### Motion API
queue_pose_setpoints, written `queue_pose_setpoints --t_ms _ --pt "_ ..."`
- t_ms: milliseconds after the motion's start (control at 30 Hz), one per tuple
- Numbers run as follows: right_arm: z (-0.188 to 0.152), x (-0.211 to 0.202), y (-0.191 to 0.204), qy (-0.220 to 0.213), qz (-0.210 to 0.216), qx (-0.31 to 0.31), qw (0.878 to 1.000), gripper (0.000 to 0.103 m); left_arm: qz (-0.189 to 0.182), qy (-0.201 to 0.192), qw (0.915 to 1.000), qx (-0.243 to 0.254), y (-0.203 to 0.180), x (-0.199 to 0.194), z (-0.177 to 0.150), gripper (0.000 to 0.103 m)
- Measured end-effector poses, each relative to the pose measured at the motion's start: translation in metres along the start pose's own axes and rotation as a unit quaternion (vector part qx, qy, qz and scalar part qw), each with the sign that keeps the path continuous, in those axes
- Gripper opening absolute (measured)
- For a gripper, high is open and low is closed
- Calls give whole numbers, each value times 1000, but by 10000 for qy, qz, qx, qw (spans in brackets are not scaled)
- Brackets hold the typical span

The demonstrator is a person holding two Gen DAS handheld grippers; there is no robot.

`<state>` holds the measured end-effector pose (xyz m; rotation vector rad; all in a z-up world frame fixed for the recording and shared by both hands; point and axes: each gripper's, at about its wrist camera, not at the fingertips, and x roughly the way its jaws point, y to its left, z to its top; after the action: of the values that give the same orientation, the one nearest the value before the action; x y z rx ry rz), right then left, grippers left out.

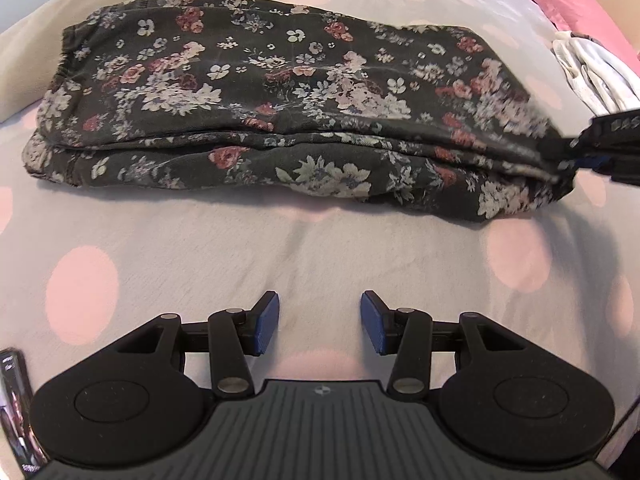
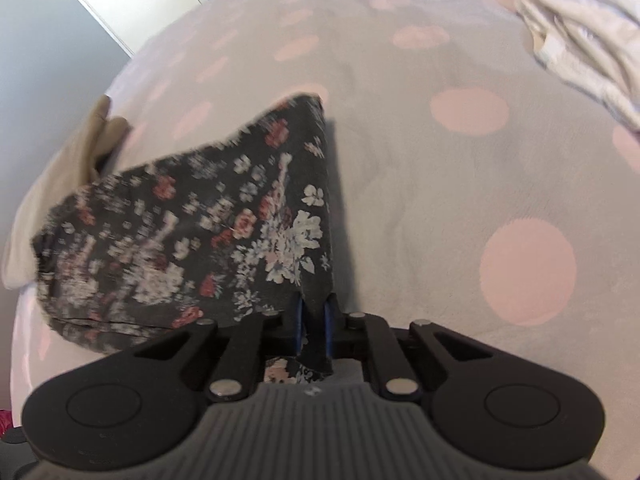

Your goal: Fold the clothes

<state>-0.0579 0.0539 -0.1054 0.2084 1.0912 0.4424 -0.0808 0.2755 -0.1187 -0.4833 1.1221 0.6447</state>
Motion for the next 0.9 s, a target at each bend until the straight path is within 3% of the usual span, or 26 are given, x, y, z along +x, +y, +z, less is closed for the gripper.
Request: queue_pose_setpoints --t_ms 167,400,667,900 --pt "-20 -39 8 17 140 213 9997 11 263 -55 9996 110 2 -18 -21 43" --pt "-110 -84 24 -56 219 1045 9943 11 627 -129 9976 262 5 -43 -50 43" --pt "-196 -107 44 -102 354 1863 9818 11 718 -38 9969 303 2 -58 -82 43" --pt "-214 -103 50 68 337 1756 9839 11 634 -164 9971 396 -20 -64 -87 43"
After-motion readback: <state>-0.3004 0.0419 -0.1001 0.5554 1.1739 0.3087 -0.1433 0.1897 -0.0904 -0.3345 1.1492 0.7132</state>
